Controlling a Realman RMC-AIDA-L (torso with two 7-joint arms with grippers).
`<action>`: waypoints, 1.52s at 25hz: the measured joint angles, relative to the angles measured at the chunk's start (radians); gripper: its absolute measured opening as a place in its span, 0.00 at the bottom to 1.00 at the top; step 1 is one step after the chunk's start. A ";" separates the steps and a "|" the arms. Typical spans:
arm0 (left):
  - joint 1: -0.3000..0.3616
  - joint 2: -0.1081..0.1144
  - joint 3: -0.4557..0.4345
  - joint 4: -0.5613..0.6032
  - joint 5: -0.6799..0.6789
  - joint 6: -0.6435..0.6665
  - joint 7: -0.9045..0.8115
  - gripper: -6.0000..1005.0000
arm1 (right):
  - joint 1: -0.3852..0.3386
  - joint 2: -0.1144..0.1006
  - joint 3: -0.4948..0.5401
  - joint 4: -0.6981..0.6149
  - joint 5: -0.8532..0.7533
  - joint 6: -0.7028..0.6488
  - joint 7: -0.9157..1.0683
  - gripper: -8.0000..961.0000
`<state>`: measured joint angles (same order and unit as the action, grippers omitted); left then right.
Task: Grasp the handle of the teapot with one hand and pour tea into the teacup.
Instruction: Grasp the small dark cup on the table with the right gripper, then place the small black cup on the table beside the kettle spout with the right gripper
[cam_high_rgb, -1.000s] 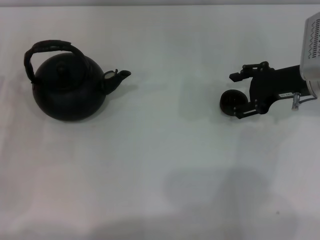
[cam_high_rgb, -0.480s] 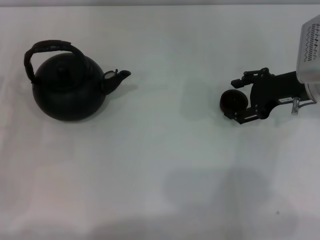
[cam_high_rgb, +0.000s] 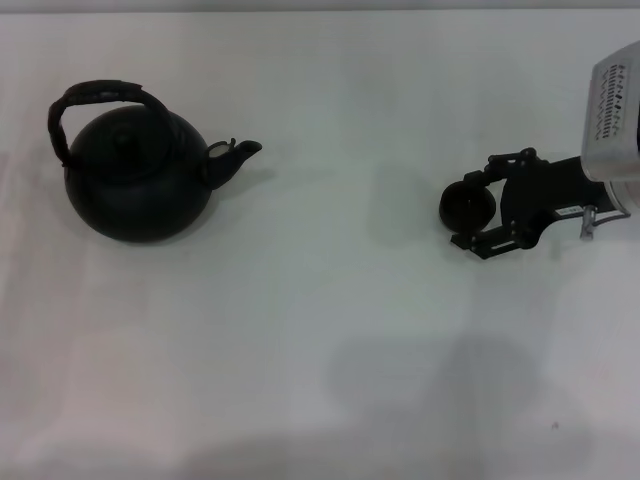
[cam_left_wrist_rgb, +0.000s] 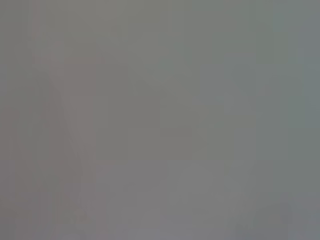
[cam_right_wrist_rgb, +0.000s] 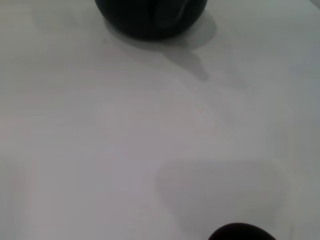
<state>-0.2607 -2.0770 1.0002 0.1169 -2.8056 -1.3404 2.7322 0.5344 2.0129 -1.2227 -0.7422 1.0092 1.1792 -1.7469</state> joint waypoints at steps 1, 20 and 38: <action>0.000 0.000 0.000 0.000 0.000 0.000 0.000 0.82 | 0.000 0.000 -0.004 0.001 0.000 -0.003 0.000 0.89; -0.001 0.000 -0.002 0.004 0.000 0.001 0.001 0.82 | 0.010 0.001 -0.028 0.002 0.006 -0.021 -0.010 0.86; -0.009 0.000 -0.001 0.003 0.000 0.001 -0.001 0.82 | 0.057 0.008 -0.130 -0.113 0.160 0.011 0.127 0.78</action>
<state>-0.2693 -2.0770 0.9996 0.1194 -2.8056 -1.3393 2.7315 0.5914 2.0208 -1.3530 -0.8551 1.1697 1.1901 -1.6201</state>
